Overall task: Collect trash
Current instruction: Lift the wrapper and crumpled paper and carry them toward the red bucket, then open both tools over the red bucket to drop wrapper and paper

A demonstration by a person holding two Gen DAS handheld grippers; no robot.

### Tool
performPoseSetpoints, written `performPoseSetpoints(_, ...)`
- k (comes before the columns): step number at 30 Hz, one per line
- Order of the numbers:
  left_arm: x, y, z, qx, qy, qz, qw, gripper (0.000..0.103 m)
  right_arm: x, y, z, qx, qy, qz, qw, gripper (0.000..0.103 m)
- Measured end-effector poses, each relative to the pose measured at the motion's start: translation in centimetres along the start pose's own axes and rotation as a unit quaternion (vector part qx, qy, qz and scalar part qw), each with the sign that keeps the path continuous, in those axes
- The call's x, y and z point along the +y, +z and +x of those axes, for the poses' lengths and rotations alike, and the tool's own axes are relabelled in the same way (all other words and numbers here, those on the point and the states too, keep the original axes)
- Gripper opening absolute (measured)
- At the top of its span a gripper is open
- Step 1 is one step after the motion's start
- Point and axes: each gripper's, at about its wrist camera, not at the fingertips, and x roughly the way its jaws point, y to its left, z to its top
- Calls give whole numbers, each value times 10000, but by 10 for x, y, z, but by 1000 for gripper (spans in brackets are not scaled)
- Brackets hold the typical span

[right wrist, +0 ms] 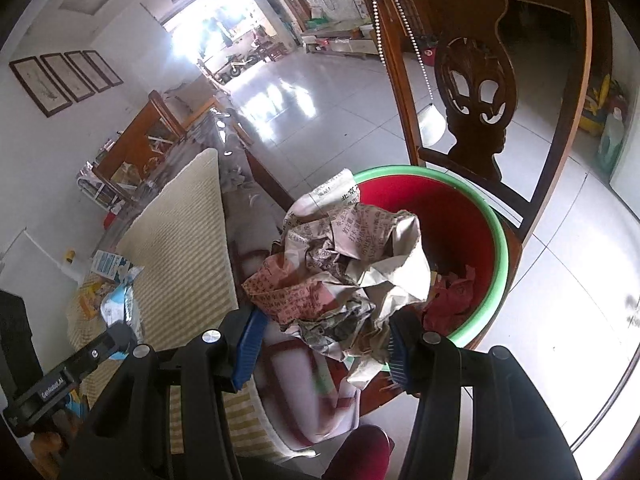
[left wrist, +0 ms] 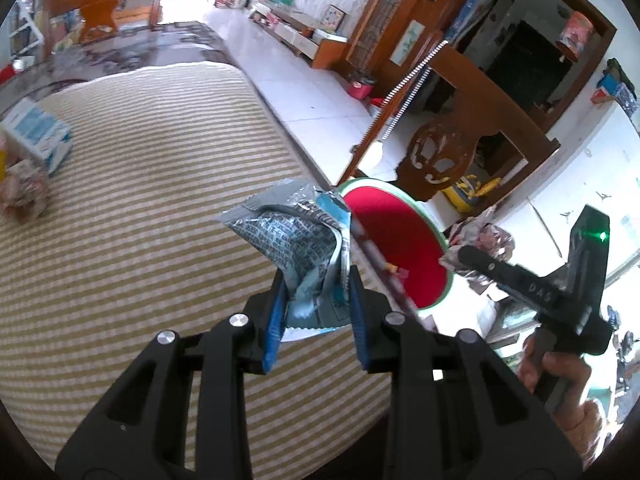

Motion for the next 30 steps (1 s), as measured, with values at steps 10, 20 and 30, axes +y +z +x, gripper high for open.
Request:
performPoseSetpoints(10,-37,32,50,518,-764,58,9957,28,-24,6,6,-54,-109,237,9996,51)
performPoseSetpoints(20,-64,37,72,632,-936,230,9933,40,-38,9,19,-97,-165,422,9989,59)
performPoseSetpoints(30,-47,34,69,511,-784,30,9956,63,-48,12,16,-194,-164,767,9967,76)
